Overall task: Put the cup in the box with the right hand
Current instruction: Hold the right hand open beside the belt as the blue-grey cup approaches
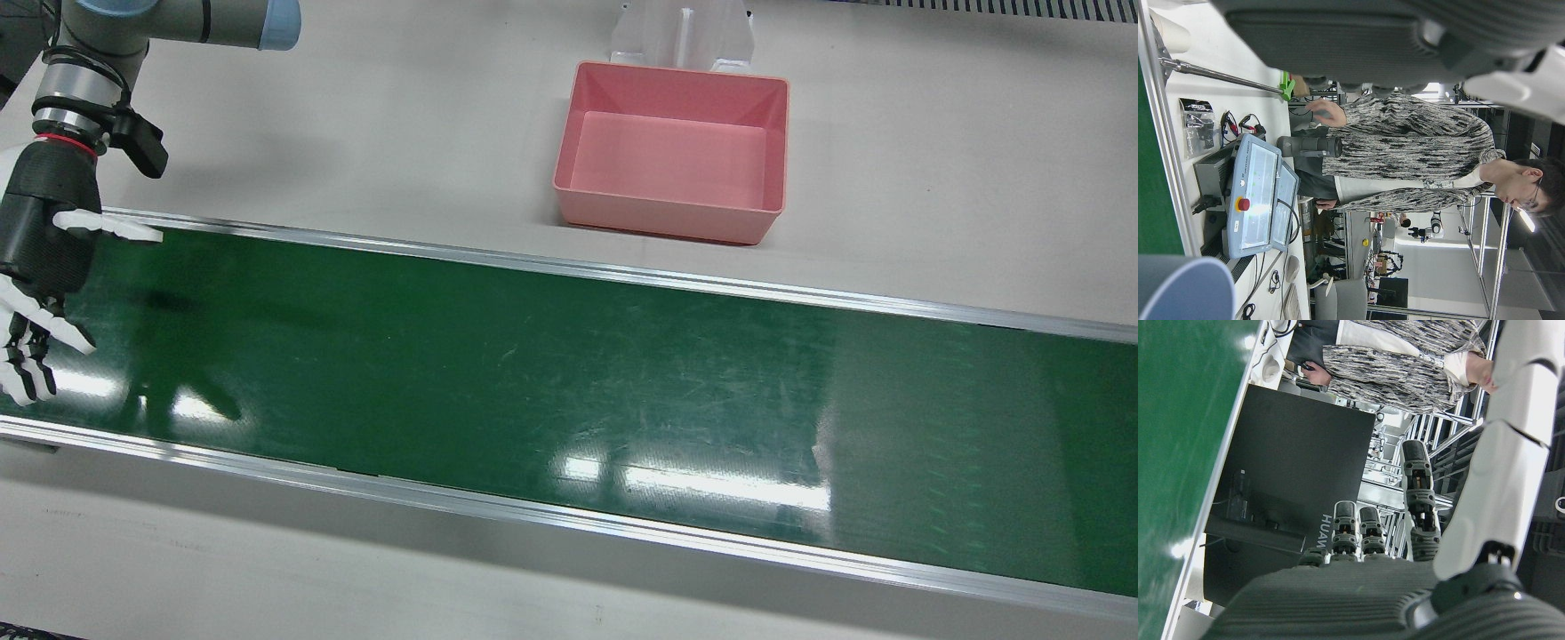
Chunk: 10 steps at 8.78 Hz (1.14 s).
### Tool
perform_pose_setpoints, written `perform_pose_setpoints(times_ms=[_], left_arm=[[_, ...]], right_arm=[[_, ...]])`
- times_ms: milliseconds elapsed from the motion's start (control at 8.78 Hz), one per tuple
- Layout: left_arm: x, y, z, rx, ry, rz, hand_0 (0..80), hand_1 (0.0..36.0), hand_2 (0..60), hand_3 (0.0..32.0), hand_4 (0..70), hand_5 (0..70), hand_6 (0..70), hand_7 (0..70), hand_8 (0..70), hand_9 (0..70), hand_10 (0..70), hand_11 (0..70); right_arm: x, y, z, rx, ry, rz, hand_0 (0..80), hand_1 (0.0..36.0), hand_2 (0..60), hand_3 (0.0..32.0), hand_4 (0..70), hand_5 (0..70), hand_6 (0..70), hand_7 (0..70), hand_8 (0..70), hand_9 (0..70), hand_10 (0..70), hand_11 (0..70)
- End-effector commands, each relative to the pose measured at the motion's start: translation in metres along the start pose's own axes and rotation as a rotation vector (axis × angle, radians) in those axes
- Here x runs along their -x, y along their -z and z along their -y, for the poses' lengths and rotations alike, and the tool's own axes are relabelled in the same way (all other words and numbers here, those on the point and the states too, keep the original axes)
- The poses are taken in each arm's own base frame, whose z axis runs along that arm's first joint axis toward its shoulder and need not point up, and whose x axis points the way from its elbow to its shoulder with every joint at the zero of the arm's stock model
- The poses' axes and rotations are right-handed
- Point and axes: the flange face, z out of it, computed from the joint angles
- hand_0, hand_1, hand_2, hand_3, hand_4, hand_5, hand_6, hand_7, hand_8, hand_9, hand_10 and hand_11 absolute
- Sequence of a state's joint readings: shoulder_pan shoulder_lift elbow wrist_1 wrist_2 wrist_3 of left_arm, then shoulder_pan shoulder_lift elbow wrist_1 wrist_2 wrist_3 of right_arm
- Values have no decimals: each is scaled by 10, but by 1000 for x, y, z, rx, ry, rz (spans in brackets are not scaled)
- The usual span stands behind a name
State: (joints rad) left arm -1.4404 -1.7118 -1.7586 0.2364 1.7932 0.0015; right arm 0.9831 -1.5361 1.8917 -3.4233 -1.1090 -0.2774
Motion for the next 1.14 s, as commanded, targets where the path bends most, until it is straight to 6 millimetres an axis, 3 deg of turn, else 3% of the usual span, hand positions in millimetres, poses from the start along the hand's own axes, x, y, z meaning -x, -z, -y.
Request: perform_pose_setpoints(times_ms=[0, 114, 228, 456, 570, 684, 797, 1025], left_arm=[[0, 0, 0, -2, 0, 0, 0, 0, 0, 0, 0, 0, 0, 0, 0, 0, 0, 0], [0, 0, 0, -2, 0, 0, 0, 0, 0, 0, 0, 0, 0, 0, 0, 0, 0, 0], [0, 0, 0, -2, 0, 0, 0, 0, 0, 0, 0, 0, 0, 0, 0, 0, 0, 0], [0, 0, 0, 0, 0, 0, 0, 0, 0, 0, 0, 0, 0, 0, 0, 0, 0, 0], [0, 0, 0, 0, 0, 0, 0, 0, 0, 0, 0, 0, 0, 0, 0, 0, 0, 0], [0, 0, 0, 0, 0, 0, 0, 0, 0, 0, 0, 0, 0, 0, 0, 0, 0, 0], [0, 0, 0, 0, 0, 0, 0, 0, 0, 0, 0, 0, 0, 0, 0, 0, 0, 0], [0, 0, 0, 0, 0, 0, 0, 0, 0, 0, 0, 0, 0, 0, 0, 0, 0, 0]], right_arm=[[-23, -7, -8, 7, 9, -25, 532, 130, 0, 0, 217, 58, 55, 181, 101, 183, 20, 46], [-23, -8, -9, 10, 12, -22, 507, 127, 59, 0, 177, 53, 51, 175, 98, 179, 17, 40], [-25, -8, -9, 11, 25, -25, 504, 126, 60, 0, 169, 53, 51, 171, 97, 178, 18, 41], [-29, -15, -20, 32, 52, -23, 511, 115, 0, 0, 162, 56, 50, 161, 97, 175, 24, 51], [-30, -19, -27, 44, 61, -21, 503, 107, 0, 0, 162, 53, 50, 161, 95, 174, 27, 55], [-31, -21, -30, 50, 73, -20, 487, 131, 100, 0, 124, 53, 50, 161, 95, 173, 30, 58], [-38, -21, -32, 54, 80, -31, 496, 114, 34, 0, 158, 53, 50, 163, 95, 174, 32, 60], [-43, -20, -34, 58, 93, -41, 494, 129, 68, 0, 150, 54, 52, 167, 97, 176, 32, 62]])
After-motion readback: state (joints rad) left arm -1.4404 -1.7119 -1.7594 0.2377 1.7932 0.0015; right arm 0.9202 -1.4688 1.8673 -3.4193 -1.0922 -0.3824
